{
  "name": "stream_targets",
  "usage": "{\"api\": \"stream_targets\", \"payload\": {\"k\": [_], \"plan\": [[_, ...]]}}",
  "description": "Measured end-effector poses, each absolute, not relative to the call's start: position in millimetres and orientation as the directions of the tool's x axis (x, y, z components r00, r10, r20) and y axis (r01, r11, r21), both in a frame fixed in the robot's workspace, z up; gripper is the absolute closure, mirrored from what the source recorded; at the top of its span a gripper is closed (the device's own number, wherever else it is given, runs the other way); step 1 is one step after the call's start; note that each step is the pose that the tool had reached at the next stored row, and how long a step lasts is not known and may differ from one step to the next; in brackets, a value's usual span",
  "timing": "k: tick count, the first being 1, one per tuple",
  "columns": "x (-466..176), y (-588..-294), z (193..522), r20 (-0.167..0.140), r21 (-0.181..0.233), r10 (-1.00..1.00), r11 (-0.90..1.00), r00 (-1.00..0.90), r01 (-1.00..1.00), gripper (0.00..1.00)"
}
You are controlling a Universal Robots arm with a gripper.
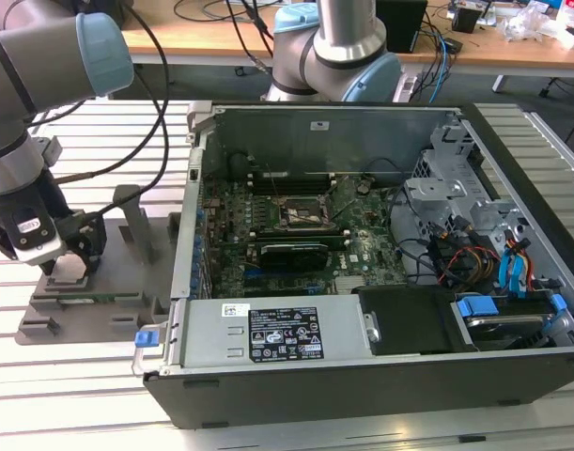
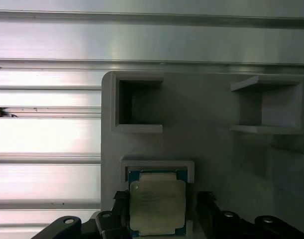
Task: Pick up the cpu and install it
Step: 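Pick up the cpu and move it towards the insertion slot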
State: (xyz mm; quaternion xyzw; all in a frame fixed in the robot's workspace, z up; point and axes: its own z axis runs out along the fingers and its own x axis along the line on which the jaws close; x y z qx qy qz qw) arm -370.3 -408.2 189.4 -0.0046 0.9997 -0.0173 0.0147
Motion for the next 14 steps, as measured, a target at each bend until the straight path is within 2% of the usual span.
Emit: {"api": "stream_targets", "payload": {"k": [11, 13, 14], "plan": [[-374.0, -408.2, 187.5, -0.033, -0.029, -0.009, 1.0, -0.999, -0.008, 0.34], [-374.0, -408.2, 187.5, -0.033, -0.029, -0.009, 1.0, -0.999, -0.008, 0.35], [-374.2, -408.2, 187.6, -0.033, -0.029, -0.009, 1.0, -0.999, -0.008, 0.42]]}}
